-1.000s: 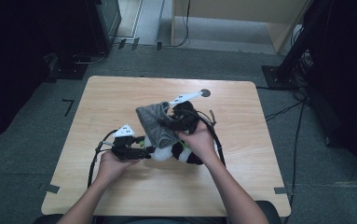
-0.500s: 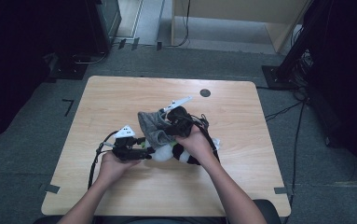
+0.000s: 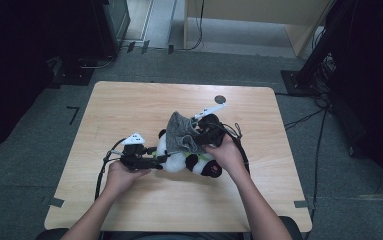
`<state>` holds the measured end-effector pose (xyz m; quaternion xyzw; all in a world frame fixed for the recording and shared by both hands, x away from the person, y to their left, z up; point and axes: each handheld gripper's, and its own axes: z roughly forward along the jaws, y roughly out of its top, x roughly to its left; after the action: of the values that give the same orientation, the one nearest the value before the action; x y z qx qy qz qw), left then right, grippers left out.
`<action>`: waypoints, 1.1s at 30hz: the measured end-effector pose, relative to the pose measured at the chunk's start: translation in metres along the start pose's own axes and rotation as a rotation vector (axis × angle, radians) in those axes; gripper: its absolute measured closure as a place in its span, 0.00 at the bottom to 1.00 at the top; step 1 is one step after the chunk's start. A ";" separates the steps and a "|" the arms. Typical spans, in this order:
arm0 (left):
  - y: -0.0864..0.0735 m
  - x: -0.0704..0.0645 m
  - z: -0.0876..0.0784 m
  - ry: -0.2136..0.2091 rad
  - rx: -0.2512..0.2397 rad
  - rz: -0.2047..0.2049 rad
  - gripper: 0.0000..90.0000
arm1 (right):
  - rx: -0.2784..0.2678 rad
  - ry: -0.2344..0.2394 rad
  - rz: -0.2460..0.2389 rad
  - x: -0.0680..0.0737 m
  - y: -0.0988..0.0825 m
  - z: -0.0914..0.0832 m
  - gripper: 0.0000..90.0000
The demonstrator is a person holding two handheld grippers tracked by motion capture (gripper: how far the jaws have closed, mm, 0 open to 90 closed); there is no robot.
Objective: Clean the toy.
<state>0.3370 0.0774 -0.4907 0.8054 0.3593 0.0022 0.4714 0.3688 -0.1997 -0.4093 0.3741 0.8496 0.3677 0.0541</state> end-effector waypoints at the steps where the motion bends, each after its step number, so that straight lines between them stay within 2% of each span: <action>1: 0.000 0.001 0.000 -0.002 0.000 -0.001 0.46 | 0.000 0.000 0.000 0.000 0.000 0.000 0.85; 9: 0.003 0.002 0.001 -0.010 0.002 -0.006 0.47 | -0.005 -0.036 0.010 -0.003 -0.005 -0.016 0.85; 11: 0.003 0.004 0.001 -0.019 -0.005 -0.014 0.47 | -0.004 -0.095 -0.001 -0.004 -0.007 -0.024 0.85; 12: 0.003 0.005 0.002 -0.024 -0.007 -0.019 0.47 | -0.004 -0.095 -0.001 -0.004 -0.007 -0.024 0.85; 13: 0.004 0.006 0.002 -0.030 -0.006 -0.029 0.47 | -0.006 -0.139 -0.006 -0.005 -0.007 -0.031 0.85; 17: 0.004 0.007 0.002 -0.032 -0.007 -0.031 0.48 | -0.018 -0.177 0.014 -0.010 -0.008 -0.039 0.86; 19: 0.004 0.006 0.002 -0.029 -0.008 -0.026 0.48 | -0.042 -0.162 0.037 -0.013 -0.008 -0.044 0.86; 20: 0.004 0.005 0.002 -0.027 -0.008 -0.026 0.48 | -0.076 -0.124 0.061 -0.013 -0.006 -0.050 0.86; 26: 0.002 0.002 0.002 -0.015 -0.017 -0.018 0.48 | -0.167 -0.050 0.002 0.007 0.011 -0.058 0.86; 28: 0.001 0.001 0.001 -0.011 -0.024 -0.013 0.48 | -0.177 -0.040 -0.011 0.011 0.014 -0.058 0.86; 31: -0.001 -0.001 0.001 -0.002 -0.034 0.000 0.47 | -0.214 0.022 -0.032 0.025 0.026 -0.053 0.86; 33: -0.002 -0.002 0.001 0.002 -0.038 0.005 0.47 | -0.213 0.032 -0.037 0.027 0.028 -0.050 0.86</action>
<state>0.3350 0.0764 -0.4917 0.7974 0.3576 0.0109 0.4860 0.3474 -0.1980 -0.3492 0.3447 0.8133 0.4606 0.0867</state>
